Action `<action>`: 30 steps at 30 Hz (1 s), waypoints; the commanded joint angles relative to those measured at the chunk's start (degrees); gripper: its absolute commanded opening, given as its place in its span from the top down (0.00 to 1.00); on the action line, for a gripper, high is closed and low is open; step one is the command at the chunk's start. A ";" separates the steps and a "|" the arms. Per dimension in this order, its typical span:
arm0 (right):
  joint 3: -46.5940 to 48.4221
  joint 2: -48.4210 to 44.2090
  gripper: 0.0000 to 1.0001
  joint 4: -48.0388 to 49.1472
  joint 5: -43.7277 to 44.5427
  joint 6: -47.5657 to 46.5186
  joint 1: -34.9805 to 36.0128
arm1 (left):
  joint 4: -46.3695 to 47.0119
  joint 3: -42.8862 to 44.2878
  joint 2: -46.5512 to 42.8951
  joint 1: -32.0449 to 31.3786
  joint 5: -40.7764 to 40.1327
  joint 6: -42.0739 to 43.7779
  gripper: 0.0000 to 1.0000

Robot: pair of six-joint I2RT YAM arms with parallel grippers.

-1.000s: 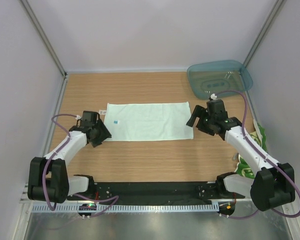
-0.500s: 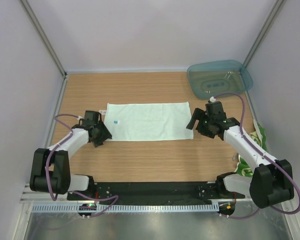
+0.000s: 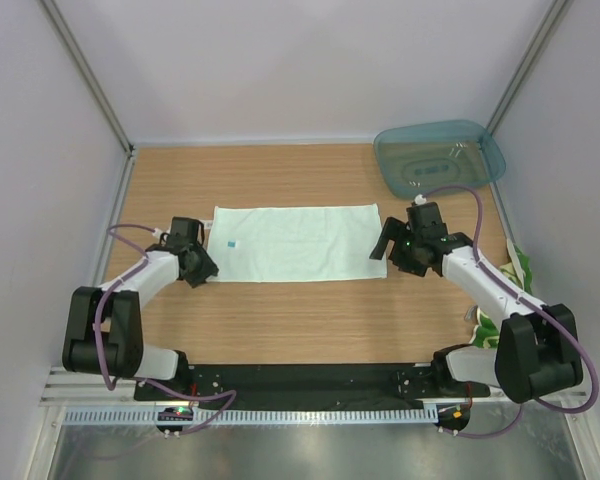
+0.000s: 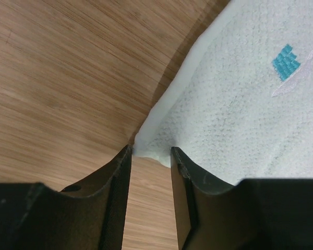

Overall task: Roll the towels
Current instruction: Flatten the towel

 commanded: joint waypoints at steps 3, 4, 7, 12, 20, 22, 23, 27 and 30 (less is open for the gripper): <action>0.38 0.48 0.11 2.19 -0.62 -0.49 0.18 | 1.62 1.03 1.82 -0.09 -1.09 0.48 0.72; 0.29 0.48 0.11 2.19 -0.54 -0.49 0.26 | 1.71 1.12 1.91 -0.09 -1.09 0.48 0.77; 0.03 0.66 0.11 2.37 -0.45 -0.49 0.18 | 2.06 1.03 2.17 -0.09 -0.91 0.48 0.99; 0.20 1.80 0.12 0.53 1.92 0.56 0.18 | 0.93 1.29 -0.37 -0.09 -0.65 0.13 1.00; 0.91 5.57 0.31 -3.43 6.67 1.88 0.18 | -4.08 2.88 -6.53 -0.09 -1.09 0.04 1.00; 1.00 7.42 0.37 -3.08 5.27 1.97 0.18 | -4.35 2.79 -6.62 -0.09 -1.18 0.13 1.00; 1.00 8.03 0.39 -2.73 5.00 2.14 0.18 | -4.44 2.79 -6.44 -0.09 -1.26 0.13 1.00; 0.91 10.41 0.43 -1.76 4.65 2.23 0.18 | -4.44 2.35 -6.35 -0.09 -1.00 0.04 1.00; 0.82 11.99 0.46 -0.71 4.47 2.23 0.26 | -4.35 2.35 -6.27 -0.09 -1.18 0.21 1.00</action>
